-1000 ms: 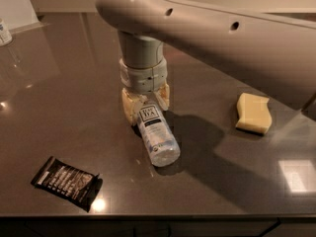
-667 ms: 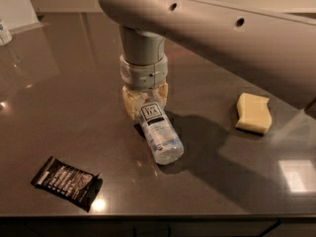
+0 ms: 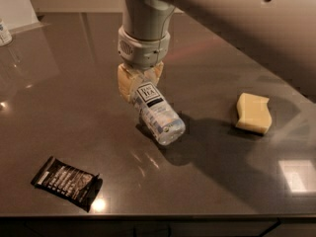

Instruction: Place blue plastic bottle upright

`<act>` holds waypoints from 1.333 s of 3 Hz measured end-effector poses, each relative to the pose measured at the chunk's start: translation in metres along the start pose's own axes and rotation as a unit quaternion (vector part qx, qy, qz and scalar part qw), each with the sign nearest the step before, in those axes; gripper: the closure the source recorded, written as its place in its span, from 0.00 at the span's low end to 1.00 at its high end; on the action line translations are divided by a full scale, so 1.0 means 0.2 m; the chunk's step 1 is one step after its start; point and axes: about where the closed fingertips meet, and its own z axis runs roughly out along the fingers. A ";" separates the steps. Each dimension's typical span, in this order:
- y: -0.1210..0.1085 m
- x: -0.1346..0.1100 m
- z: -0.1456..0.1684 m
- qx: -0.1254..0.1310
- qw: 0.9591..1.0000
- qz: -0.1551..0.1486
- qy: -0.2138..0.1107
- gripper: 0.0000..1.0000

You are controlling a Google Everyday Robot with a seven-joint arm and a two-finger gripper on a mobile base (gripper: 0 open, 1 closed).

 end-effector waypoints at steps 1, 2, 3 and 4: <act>0.00 -0.05 -0.11 -0.012 0.999 -0.033 -0.040 1.00; -0.01 -0.11 -0.22 -0.022 0.993 -0.079 -0.089 1.00; 0.02 -0.13 -0.27 -0.038 0.985 -0.114 -0.123 1.00; -0.05 -0.17 -0.39 -0.071 0.960 -0.139 -0.232 1.00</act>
Offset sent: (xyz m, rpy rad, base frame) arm 0.0397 -0.0099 0.1546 0.9711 -0.8563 0.5343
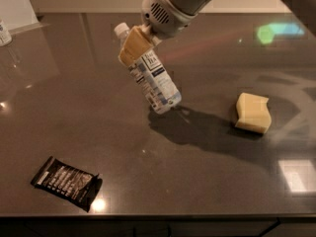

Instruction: Place blue plastic bottle upright

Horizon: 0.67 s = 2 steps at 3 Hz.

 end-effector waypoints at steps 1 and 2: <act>-0.05 -0.07 -0.10 -0.007 0.996 -0.042 -0.083 1.00; -0.06 -0.12 -0.13 -0.026 0.981 -0.066 -0.182 1.00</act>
Offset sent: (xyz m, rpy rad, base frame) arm 0.0142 -0.0613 0.0216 0.7070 -0.6316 0.2108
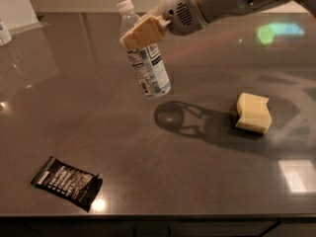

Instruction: Place blue plastic bottle upright

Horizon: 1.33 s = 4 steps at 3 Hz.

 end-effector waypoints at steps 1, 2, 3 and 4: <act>-0.01 -0.08 -0.04 -0.003 0.995 -0.031 -0.091 1.00; -0.02 -0.07 -0.06 -0.006 0.985 -0.052 -0.162 1.00; -0.05 0.03 -0.11 0.002 0.976 -0.077 -0.206 1.00; -0.07 0.13 -0.14 0.012 0.970 -0.092 -0.225 1.00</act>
Offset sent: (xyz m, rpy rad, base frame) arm 0.0006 -0.0572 -0.0149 0.4045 -0.4024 0.0793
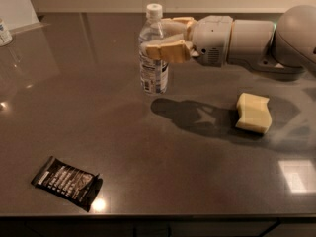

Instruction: Place blue plastic bottle upright

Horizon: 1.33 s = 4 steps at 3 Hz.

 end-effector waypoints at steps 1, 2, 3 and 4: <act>0.00 0.05 -0.04 0.005 1.000 -0.013 0.001 1.00; 0.00 0.11 -0.06 0.008 1.000 -0.012 0.008 1.00; 0.00 0.15 -0.07 0.012 1.000 -0.010 0.008 1.00; 0.00 0.19 -0.08 0.017 1.000 -0.006 0.006 0.85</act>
Offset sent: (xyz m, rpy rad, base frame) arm 0.0009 -0.0270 -0.0343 -0.0342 -0.0088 -0.0400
